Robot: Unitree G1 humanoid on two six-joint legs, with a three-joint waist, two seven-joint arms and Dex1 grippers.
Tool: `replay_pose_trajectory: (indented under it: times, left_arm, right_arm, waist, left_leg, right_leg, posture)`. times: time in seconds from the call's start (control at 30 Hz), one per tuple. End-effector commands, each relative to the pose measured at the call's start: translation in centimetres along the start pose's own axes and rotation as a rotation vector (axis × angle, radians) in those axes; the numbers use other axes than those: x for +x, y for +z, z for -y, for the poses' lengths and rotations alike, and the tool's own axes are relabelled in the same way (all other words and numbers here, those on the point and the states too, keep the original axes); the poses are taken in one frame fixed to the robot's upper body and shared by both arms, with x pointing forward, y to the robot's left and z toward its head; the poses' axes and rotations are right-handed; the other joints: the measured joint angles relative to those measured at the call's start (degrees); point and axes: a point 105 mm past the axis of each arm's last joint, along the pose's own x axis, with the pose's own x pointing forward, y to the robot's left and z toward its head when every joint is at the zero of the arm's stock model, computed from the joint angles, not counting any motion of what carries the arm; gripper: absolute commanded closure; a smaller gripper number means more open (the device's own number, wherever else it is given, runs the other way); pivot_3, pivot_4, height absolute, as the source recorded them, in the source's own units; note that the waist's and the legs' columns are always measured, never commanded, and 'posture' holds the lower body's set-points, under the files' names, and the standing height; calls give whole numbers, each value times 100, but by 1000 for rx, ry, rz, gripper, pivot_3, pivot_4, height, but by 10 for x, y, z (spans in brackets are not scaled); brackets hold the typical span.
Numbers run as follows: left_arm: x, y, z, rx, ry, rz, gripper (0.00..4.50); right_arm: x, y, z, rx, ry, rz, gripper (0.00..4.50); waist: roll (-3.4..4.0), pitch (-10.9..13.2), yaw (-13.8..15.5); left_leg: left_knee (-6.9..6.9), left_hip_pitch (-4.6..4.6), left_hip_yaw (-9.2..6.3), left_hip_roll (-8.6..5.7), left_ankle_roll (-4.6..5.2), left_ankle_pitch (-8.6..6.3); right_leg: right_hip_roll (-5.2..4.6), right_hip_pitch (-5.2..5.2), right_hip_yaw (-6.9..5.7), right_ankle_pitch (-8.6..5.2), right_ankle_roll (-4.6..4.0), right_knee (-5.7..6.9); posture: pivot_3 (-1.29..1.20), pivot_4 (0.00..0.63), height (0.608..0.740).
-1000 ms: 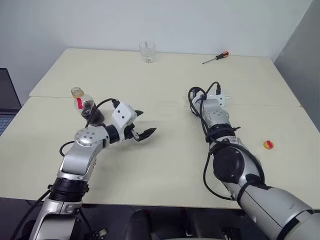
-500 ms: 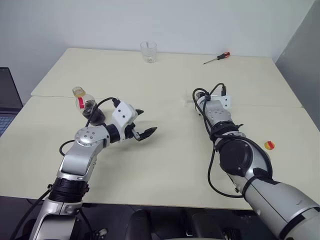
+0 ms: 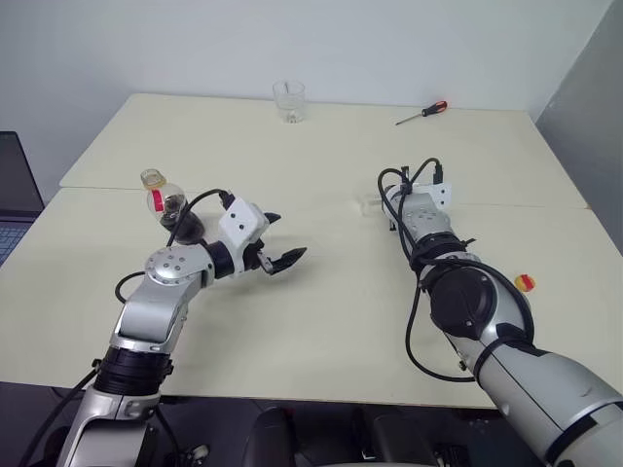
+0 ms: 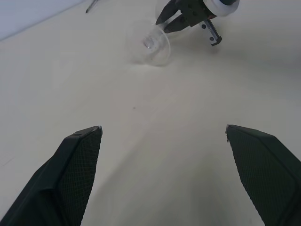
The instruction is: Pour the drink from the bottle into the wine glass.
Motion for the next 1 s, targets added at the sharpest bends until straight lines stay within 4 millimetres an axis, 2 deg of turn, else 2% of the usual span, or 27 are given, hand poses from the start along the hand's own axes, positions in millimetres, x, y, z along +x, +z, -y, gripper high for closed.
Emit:
replay_pose_trajectory:
  times: [0.03,0.17,0.23,0.3,0.33,0.4,0.5,0.57,0.7,0.8,0.83,1.0]
  left_arm:
    - [-6,14,-5,42,30,44,0]
    - [-8,12,-8,33,49,45,0]
    - [-9,10,-10,22,55,45,0]
    - [-10,7,-10,-4,54,43,0]
    - [-12,4,-10,-15,48,35,0]
    - [-19,-2,-12,-21,42,8,0]
    - [-32,-5,-20,-39,57,0,0]
    - [-46,1,-14,-87,5,20,0]
    - [-72,10,-10,-206,-46,60,0]
    - [-91,2,-14,-258,-3,43,0]
    - [-95,-2,-14,-247,16,19,0]
    - [-100,1,-9,-243,56,23,0]
  right_arm:
    - [-7,12,-40,-71,136,45,4334]
    - [-22,11,-84,-259,378,104,4334]
    - [-34,-3,-102,-381,518,109,4335]
    - [-49,-29,-110,-651,675,153,4335]
    - [-58,-52,-108,-810,773,128,4335]
    - [-69,-82,-93,-1049,913,109,4336]
    - [-77,-105,-70,-1209,1007,76,4336]
    - [-83,-118,-56,-1242,1081,2,4336]
    - [-87,-124,-50,-1259,1126,-20,4336]
    - [-87,-123,-49,-1274,1135,-1,4336]
    - [-86,-123,-47,-1280,1135,3,4336]
    - [-85,-127,-26,-1387,1172,8,4336]
  waist:
    - [1,1,0]
    - [13,11,1]
    - [15,12,-1]
    - [15,12,-12]
    - [15,11,-19]
    - [14,10,-47]
    - [14,10,-47]
    - [15,15,-31]
    - [8,18,-3]
    - [4,18,-27]
    - [4,18,-24]
    - [-3,17,2]
  left_leg:
    - [0,0,0,0,0,0]
    - [-1,-1,2,0,0,0]
    - [-2,-3,3,1,0,0]
    - [-6,-2,1,4,0,0]
    - [-7,-2,0,6,0,0]
    - [-7,0,-2,13,0,0]
    - [-11,4,-3,19,0,0]
    - [-9,2,-3,21,-1,0]
    - [6,-3,-6,7,-2,0]
    - [16,6,-8,1,-2,0]
    - [16,11,-10,0,-2,0]
    - [16,16,-11,1,-3,1]
  right_leg:
    - [0,0,0,0,0,0]
    - [0,-4,2,0,0,0]
    - [0,-7,4,0,0,0]
    - [0,-9,7,0,0,0]
    - [0,-10,8,0,0,0]
    - [0,-9,8,-1,0,-1]
    - [5,-14,8,-2,-3,6]
    - [4,-17,2,-3,-5,13]
    - [-11,-21,0,-3,-4,28]
    - [-31,-12,4,-2,0,33]
    - [-32,-7,3,-3,0,35]
    - [-31,-5,-6,-13,15,46]
  posture:
    - [0,150,740]
    - [0,150,740]
    - [0,150,740]
    - [0,150,740]
    - [0,150,740]
    - [0,150,740]
    - [0,150,740]
    - [0,150,740]
    - [0,150,740]
    - [0,150,740]
    - [0,150,740]
    - [0,150,740]
